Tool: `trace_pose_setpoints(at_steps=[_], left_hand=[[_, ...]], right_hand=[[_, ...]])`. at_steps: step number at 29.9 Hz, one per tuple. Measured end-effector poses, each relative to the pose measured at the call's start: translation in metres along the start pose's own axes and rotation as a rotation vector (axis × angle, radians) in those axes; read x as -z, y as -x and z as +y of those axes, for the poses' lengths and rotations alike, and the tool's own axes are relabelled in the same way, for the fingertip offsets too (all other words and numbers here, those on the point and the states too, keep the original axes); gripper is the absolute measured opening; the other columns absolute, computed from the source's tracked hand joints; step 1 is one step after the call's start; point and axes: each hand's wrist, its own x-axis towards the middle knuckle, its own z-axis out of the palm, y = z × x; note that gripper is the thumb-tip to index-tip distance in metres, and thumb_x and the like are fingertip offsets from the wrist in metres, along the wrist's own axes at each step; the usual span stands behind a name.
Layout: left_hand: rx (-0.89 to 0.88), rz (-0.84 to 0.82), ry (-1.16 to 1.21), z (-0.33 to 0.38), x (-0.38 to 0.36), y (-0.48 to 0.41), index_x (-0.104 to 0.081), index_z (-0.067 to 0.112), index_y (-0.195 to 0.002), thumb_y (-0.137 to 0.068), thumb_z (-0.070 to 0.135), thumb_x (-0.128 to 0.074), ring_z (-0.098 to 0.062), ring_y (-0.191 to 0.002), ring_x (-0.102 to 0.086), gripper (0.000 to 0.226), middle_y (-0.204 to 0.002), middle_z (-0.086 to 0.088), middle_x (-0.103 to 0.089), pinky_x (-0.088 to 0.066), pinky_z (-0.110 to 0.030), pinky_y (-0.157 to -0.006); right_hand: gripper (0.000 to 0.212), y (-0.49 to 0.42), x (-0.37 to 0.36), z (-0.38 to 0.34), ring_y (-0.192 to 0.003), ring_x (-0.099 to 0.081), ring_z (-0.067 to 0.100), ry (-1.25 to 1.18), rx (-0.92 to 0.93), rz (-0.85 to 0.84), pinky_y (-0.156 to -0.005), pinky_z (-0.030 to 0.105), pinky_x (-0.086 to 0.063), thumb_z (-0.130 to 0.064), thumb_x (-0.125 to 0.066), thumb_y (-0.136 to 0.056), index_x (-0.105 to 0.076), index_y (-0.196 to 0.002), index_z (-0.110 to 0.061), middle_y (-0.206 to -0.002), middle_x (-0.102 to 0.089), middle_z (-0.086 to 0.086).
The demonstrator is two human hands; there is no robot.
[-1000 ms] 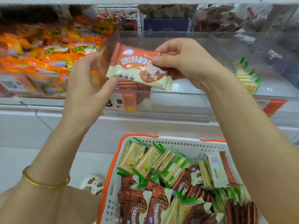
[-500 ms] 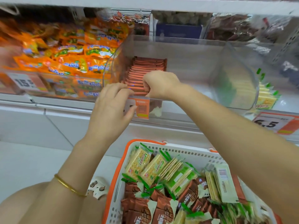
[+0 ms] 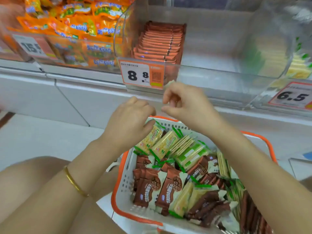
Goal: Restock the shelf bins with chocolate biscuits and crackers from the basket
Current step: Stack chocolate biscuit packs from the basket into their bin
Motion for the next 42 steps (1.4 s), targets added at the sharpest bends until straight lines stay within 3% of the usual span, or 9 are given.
trace_pose_setpoints(at_steps=[4,9,12,18,25,28,35,40,42], left_hand=[[0.122,-0.38,-0.037,-0.008,-0.024,0.012,-0.058,0.022,-0.121,-0.094,0.032,-0.049,-0.02,-0.117,-0.043,0.03,-0.123,0.002,-0.058,-0.043,-0.036,-0.091],[0.094,-0.459,-0.027,-0.002,-0.032,0.009,-0.057,0.021,-0.123,-0.095,0.029,-0.049,-0.021,-0.119,-0.043,0.03,-0.123,0.0,-0.057,-0.045,-0.039,-0.092],[0.054,-0.447,0.001,0.002,-0.031,0.003,-0.056,0.02,-0.124,-0.095,0.028,-0.049,-0.021,-0.119,-0.043,0.031,-0.124,0.0,-0.057,-0.044,-0.037,-0.093],[0.054,-0.469,-0.002,0.003,-0.034,-0.003,-0.055,0.019,-0.126,-0.096,0.03,-0.049,-0.021,-0.121,-0.042,0.033,-0.128,-0.001,-0.056,-0.042,-0.038,-0.095],[0.122,-0.643,0.076,-0.008,-0.035,-0.005,-0.048,0.022,-0.132,-0.091,0.042,-0.056,-0.022,-0.124,-0.043,0.046,-0.134,-0.001,-0.052,-0.038,-0.041,-0.101],[0.199,-0.669,0.238,-0.008,-0.025,-0.01,-0.051,0.019,-0.127,-0.088,0.043,-0.062,-0.018,-0.115,-0.051,0.048,-0.124,0.002,-0.056,-0.043,-0.034,-0.096],[0.204,-0.226,0.577,-0.002,0.048,-0.042,-0.064,0.014,-0.091,-0.079,0.019,-0.075,-0.013,-0.069,-0.06,0.017,-0.08,0.006,-0.062,-0.047,-0.02,-0.06],[0.103,0.437,0.356,-0.017,0.086,-0.073,-0.048,0.013,-0.132,-0.08,0.025,-0.069,-0.015,-0.111,-0.048,0.058,-0.121,0.0,-0.05,-0.04,-0.024,-0.094],[0.078,0.519,0.203,-0.026,0.083,-0.081,-0.043,0.008,-0.136,-0.081,0.024,-0.064,-0.026,-0.122,-0.043,0.061,-0.131,-0.01,-0.048,-0.033,-0.033,-0.103]], right_hand=[[0.011,0.034,-0.089,0.069,-0.096,-0.06,0.02,0.232,-0.246,-0.538,-0.073,0.029,-0.046,-0.021,-0.064,-0.088,-0.062,-0.097,-0.017,-0.087,-0.055,-0.006],[0.055,0.073,-0.157,0.086,-0.129,-0.041,0.03,0.36,-0.133,-0.824,-0.097,0.044,-0.044,-0.046,-0.066,-0.083,-0.053,-0.128,-0.017,-0.137,-0.047,0.01],[0.047,0.079,-0.173,0.082,-0.124,-0.043,0.029,0.547,-0.032,-0.739,-0.093,0.042,-0.043,-0.044,-0.065,-0.084,-0.054,-0.118,-0.013,-0.126,-0.054,0.007],[0.038,0.079,-0.167,0.089,-0.105,-0.054,0.026,0.336,-0.112,-0.708,-0.079,0.035,-0.048,-0.031,-0.067,-0.087,-0.055,-0.118,-0.012,-0.114,-0.06,0.007],[0.025,0.052,-0.079,0.075,-0.069,-0.049,0.006,-0.171,-0.308,-0.436,-0.065,0.023,-0.04,-0.014,-0.074,-0.081,-0.054,-0.068,-0.024,-0.078,-0.051,-0.006],[0.013,0.046,-0.033,0.064,-0.067,-0.059,0.006,-0.512,-0.406,-0.27,-0.061,0.016,-0.044,-0.003,-0.069,-0.082,-0.061,-0.082,-0.013,-0.085,-0.063,0.003],[0.03,0.01,0.047,0.008,-0.051,-0.052,-0.002,-0.41,-0.209,-0.103,-0.051,0.013,-0.043,-0.004,-0.076,-0.074,-0.062,-0.091,-0.024,-0.067,-0.06,-0.009],[0.031,-0.048,0.093,-0.022,-0.072,-0.061,0.008,-0.421,-0.036,0.294,-0.06,0.018,-0.05,-0.004,-0.078,-0.072,-0.061,-0.079,-0.029,-0.079,-0.062,-0.007],[0.027,-0.07,0.096,-0.02,-0.073,-0.063,0.013,-0.399,-0.072,0.346,-0.057,0.019,-0.052,-0.003,-0.076,-0.073,-0.06,-0.08,-0.023,-0.08,-0.061,-0.003]])
